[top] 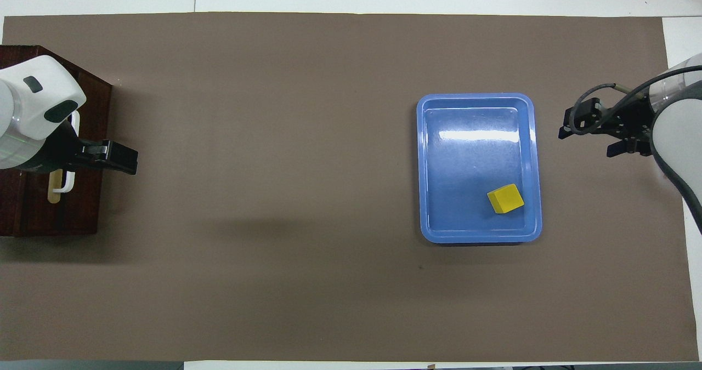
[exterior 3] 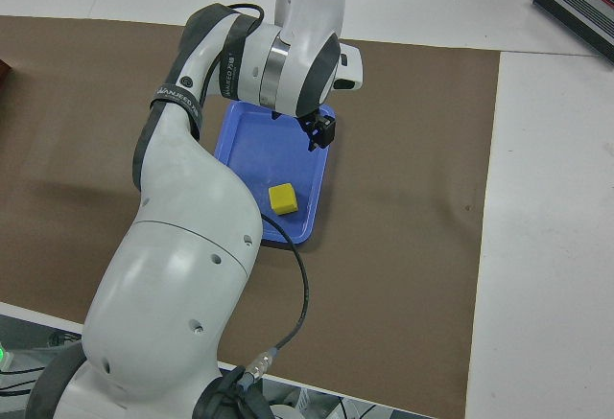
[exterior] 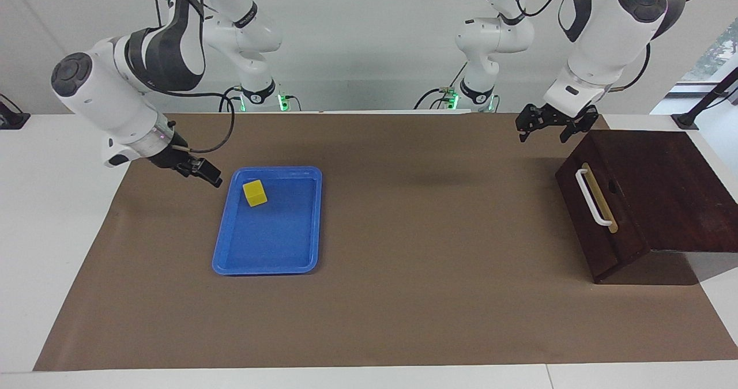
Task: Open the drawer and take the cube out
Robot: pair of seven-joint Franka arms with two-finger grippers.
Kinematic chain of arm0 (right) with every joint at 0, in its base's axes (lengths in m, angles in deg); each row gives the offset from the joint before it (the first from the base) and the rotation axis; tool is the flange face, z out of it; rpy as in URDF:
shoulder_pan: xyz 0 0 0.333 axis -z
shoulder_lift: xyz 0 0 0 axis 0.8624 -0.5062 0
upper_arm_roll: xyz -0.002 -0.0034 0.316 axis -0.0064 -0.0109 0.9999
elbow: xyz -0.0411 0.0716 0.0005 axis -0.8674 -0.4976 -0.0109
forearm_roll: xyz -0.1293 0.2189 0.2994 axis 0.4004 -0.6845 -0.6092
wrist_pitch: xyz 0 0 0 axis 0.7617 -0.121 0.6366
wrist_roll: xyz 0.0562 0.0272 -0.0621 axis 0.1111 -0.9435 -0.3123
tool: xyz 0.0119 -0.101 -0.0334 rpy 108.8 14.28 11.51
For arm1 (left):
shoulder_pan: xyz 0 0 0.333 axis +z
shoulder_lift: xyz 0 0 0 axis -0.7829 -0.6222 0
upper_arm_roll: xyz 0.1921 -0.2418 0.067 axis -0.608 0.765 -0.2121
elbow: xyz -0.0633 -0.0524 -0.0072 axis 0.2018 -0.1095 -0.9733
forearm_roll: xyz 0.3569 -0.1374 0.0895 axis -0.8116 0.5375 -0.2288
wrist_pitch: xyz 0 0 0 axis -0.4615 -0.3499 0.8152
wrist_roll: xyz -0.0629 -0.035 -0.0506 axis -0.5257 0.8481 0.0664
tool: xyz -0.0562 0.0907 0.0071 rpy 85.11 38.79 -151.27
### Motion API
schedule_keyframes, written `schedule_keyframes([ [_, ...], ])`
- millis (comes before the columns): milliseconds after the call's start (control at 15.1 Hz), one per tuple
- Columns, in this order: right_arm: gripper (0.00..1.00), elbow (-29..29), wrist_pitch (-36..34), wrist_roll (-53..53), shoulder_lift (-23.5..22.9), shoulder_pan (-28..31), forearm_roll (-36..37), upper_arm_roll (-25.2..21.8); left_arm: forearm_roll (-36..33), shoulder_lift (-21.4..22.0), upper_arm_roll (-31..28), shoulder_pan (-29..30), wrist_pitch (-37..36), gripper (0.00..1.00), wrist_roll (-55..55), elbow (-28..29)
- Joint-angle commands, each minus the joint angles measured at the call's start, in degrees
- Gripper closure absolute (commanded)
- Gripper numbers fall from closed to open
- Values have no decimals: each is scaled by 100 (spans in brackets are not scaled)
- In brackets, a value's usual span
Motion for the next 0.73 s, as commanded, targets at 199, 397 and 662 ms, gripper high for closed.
schedule_keyframes([
  [199, 0, -230, -599, -1136, 719, -240, 833, 98, 85, 177, -51, -53, -44, 0, -43, 158],
  [397, 0, -203, -1135, -1127, 1107, -249, 842, 125, 76, 186, -77, 17, 9, 0, -34, 158],
  [662, 0, -99, -1699, -1127, 1239, -240, 816, 125, 67, 186, -130, 87, 9, 0, -34, 158],
])
